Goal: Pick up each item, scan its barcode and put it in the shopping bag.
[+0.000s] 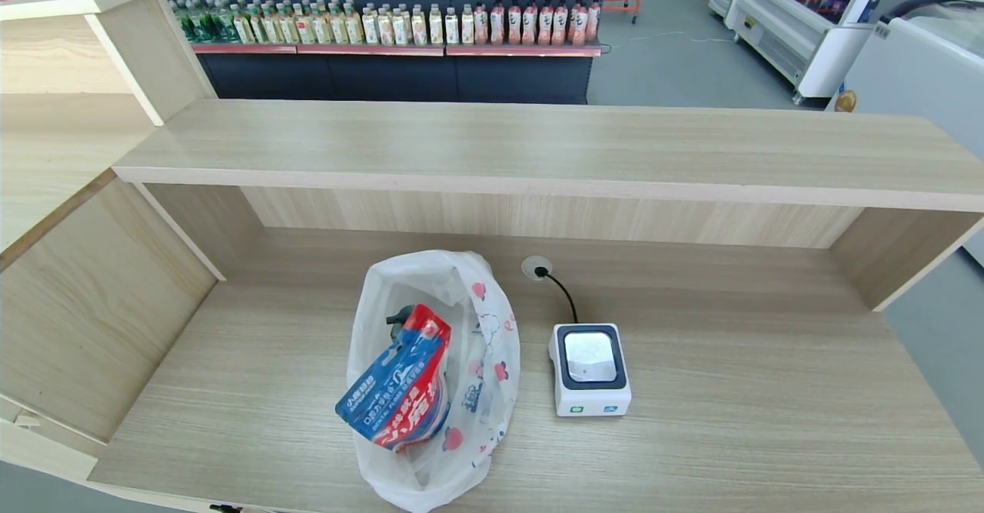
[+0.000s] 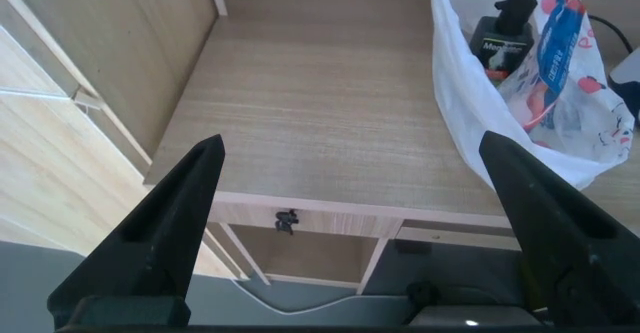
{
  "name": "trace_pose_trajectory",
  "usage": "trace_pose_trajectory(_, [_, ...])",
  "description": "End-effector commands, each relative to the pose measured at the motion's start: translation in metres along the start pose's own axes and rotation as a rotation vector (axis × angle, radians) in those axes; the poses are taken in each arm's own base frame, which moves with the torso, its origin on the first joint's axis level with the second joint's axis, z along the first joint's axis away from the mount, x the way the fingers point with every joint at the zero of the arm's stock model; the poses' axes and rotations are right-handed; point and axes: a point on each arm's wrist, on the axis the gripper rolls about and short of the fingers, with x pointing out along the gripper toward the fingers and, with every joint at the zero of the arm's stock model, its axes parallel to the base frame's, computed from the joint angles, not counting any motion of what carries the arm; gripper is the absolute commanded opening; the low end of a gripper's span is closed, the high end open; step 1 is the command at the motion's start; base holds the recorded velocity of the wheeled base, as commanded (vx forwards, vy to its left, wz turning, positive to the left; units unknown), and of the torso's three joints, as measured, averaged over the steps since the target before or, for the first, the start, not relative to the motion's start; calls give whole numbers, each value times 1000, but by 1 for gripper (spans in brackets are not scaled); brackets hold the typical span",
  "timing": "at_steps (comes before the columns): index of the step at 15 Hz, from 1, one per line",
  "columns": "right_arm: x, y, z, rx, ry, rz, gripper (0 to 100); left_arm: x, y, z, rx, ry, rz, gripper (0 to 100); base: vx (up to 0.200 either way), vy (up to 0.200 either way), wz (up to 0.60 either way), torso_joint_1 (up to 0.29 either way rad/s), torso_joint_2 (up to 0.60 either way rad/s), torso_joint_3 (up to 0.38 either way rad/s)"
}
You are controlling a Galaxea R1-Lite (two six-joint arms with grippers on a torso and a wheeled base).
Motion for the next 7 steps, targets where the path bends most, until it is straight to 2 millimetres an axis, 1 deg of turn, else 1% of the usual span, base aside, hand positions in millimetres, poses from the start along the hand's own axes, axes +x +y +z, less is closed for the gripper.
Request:
trace_pose_trajectory(1, [0,0,0,0,2,1,100,0,0,0,-1,0,0,100,0,0,0,0,0,0])
trace_pose_trajectory(7, [0,0,0,1,2,1,100,0,0,0,-1,0,0,100,0,0,0,0,0,0])
